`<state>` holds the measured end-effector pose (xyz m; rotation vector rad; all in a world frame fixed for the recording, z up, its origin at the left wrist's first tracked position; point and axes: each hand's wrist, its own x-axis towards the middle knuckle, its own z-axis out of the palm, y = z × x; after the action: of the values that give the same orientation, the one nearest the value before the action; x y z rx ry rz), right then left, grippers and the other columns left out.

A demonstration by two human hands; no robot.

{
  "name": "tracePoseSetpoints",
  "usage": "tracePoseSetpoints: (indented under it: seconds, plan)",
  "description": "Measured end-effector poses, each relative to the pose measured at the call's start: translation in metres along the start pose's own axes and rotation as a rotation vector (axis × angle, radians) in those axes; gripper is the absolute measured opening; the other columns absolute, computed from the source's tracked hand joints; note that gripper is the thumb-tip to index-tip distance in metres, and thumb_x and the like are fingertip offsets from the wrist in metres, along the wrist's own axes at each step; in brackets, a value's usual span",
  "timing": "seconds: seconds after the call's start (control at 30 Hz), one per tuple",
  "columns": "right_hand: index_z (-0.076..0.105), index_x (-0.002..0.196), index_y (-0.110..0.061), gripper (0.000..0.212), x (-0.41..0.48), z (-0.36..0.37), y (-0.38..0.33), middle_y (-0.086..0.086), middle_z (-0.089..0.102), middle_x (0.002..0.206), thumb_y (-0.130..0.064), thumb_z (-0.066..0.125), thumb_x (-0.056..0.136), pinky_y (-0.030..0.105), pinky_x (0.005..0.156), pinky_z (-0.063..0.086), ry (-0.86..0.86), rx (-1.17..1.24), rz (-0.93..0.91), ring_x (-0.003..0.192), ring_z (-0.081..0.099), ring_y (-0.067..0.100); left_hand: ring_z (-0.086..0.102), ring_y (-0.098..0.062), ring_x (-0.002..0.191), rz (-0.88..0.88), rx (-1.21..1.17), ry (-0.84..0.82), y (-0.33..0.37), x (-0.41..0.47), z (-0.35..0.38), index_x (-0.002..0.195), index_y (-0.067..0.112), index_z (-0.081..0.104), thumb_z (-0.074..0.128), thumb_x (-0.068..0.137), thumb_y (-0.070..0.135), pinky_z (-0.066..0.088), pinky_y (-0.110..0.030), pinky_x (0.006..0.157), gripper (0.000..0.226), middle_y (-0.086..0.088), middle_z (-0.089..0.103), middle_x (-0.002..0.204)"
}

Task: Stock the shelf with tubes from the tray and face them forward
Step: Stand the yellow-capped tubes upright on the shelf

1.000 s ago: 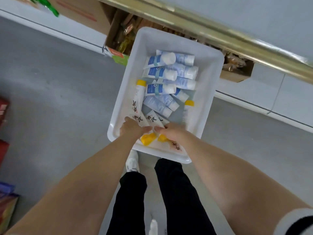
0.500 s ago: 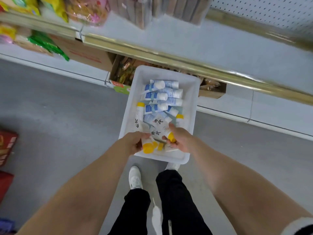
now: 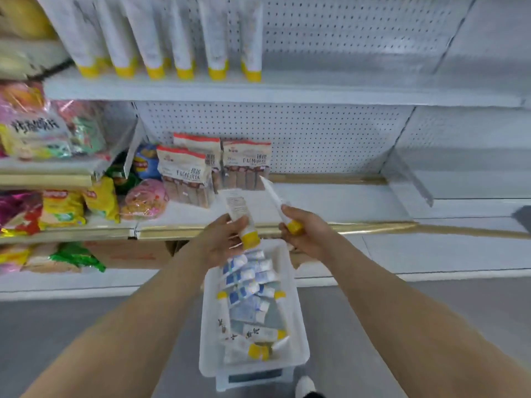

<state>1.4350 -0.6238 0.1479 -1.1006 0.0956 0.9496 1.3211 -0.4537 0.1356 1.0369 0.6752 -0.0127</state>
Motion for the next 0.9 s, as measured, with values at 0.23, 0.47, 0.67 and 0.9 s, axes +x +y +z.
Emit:
tracePoseSetpoints:
  seconds: [0.23,0.47,0.67,0.9]
  plan:
    - [0.06,0.108,-0.014,0.022,-0.044,0.034,-0.097,0.007,0.063,0.085,-0.032,0.058,0.096,0.022,0.042,0.031,0.04,-0.219,-0.352,0.053,0.052,0.015,0.067,-0.025,0.092,0.287,0.158,-0.116,0.115,-0.019,0.076,0.111,0.021,0.061,0.063,0.091,0.012,0.054,-0.044,0.08,0.022,-0.003,0.072,0.103]
    - [0.06,0.12,-0.011,0.025,-0.035,0.042,-0.204,0.012,0.066,0.111,-0.018,0.055,0.097,0.035,0.073,0.055,-0.011,-0.156,-0.588,0.095,0.064,0.025,0.068,-0.026,0.099,0.518,0.285,-0.041,0.2,-0.004,0.135,0.109,0.008,0.064,0.071,0.085,0.005,0.056,-0.042,0.085,0.025,-0.008,0.071,0.105]
    - [0.055,0.124,-0.012,0.038,0.012,0.042,-0.279,0.008,0.067,0.118,-0.01,0.07,0.089,0.042,0.086,0.058,0.08,-0.324,-0.766,0.107,0.066,0.023,0.065,-0.025,0.1,0.698,0.286,0.108,0.252,0.057,0.181,0.107,0.011,0.055,0.075,0.081,0.004,0.055,-0.044,0.087,0.034,-0.009,0.066,0.112]
    - [0.056,0.105,-0.027,0.036,0.094,0.039,-0.337,0.004,0.07,0.107,-0.008,0.075,0.081,0.049,0.091,0.055,0.182,-0.487,-0.856,0.1,0.068,0.021,0.062,-0.023,0.093,0.828,0.385,0.312,0.288,0.143,0.217,0.112,0.008,0.054,0.073,0.082,0.006,0.045,-0.023,0.064,0.036,-0.008,0.064,0.11]
